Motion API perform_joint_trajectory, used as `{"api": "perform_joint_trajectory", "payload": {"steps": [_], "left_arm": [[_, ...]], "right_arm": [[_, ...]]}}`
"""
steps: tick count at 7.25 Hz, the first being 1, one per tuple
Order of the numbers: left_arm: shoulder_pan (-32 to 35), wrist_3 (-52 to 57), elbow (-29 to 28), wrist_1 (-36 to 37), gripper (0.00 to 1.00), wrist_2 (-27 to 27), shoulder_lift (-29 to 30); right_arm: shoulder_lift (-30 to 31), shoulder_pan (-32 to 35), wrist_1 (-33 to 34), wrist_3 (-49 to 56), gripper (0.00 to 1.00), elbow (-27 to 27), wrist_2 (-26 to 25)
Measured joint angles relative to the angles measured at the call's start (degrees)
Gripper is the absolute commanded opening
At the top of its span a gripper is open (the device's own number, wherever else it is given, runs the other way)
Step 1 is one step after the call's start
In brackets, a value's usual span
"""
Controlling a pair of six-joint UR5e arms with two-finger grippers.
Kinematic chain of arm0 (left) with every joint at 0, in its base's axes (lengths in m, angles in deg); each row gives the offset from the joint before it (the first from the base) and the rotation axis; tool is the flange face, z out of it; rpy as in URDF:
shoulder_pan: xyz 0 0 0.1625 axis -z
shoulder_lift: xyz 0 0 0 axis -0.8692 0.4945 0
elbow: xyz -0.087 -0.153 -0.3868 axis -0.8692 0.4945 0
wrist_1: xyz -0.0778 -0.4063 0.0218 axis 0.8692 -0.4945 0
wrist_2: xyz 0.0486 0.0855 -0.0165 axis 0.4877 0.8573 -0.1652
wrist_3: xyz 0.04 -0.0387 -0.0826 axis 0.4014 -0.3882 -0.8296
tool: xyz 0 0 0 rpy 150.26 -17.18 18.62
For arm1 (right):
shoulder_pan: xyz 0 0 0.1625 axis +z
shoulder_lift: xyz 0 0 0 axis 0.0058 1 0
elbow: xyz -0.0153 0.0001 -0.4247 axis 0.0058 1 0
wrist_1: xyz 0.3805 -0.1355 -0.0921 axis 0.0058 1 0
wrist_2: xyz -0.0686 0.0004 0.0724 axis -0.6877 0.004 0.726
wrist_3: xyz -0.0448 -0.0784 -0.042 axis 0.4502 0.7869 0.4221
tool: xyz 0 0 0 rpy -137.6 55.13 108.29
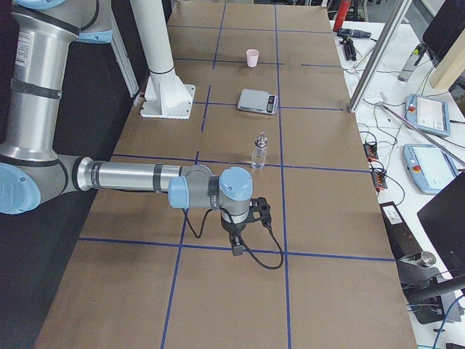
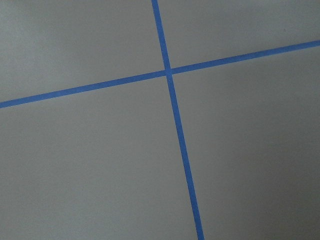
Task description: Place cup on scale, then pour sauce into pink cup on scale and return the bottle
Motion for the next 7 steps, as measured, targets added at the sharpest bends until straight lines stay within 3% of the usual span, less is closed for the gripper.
{"api": "perform_joint_trajectory", "payload": {"steps": [5,7], "left_arm": [[-0.09,1.18,0.42,-1.34,1.0,0.03,-0.28],[-0.09,1.04,0.07,-6.24,1.0,-6.33,0.69]], "right_arm": [[0.0,-0.11,-0.33,-0.39,1.0,-0.36,0.71],[-0.67,-0.21,-5.88,-0.91,1.0,-0.89,1.41]]}}
